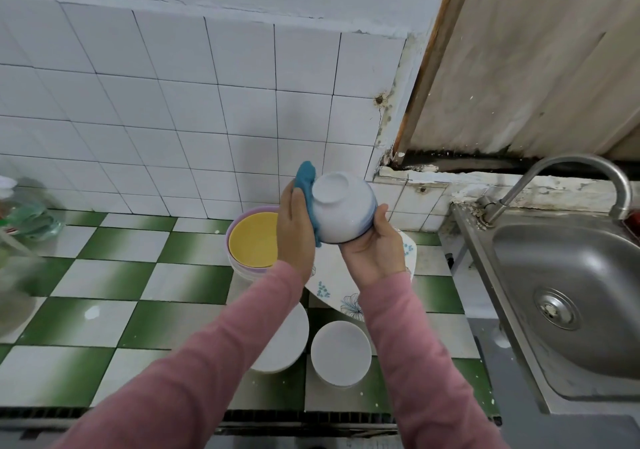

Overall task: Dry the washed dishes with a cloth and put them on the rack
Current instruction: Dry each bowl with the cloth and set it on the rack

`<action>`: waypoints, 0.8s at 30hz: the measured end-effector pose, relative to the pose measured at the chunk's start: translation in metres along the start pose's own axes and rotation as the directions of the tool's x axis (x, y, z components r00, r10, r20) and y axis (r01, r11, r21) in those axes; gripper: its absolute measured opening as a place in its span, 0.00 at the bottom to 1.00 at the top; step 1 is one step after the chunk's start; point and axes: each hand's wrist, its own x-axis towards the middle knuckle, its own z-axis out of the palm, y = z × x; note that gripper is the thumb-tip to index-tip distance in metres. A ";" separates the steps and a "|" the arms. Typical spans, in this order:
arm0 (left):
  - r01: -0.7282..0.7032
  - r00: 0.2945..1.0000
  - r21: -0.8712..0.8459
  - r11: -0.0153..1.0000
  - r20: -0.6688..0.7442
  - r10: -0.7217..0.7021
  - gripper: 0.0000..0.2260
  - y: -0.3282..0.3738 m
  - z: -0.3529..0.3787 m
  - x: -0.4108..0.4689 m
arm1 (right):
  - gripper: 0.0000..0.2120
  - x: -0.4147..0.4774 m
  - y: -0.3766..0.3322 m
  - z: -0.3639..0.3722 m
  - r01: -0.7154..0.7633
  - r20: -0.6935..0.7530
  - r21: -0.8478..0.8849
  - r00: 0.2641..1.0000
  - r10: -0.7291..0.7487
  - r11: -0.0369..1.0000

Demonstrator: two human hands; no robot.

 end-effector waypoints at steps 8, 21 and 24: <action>-0.716 0.692 0.483 0.504 0.392 0.607 0.23 -0.016 -0.016 -0.004 | 0.22 0.004 0.011 0.008 0.096 -0.024 -0.087 0.995 -0.098 0.992; -0.665 0.743 0.608 0.433 0.484 0.461 0.21 0.019 -0.003 0.012 | 0.12 -0.005 0.007 0.007 0.326 0.251 -0.828 0.943 -0.218 0.456; -0.541 0.840 0.544 0.641 0.392 0.376 0.19 0.012 -0.007 0.017 | 0.13 -0.003 -0.002 0.004 0.340 0.312 -0.882 0.940 -0.135 0.325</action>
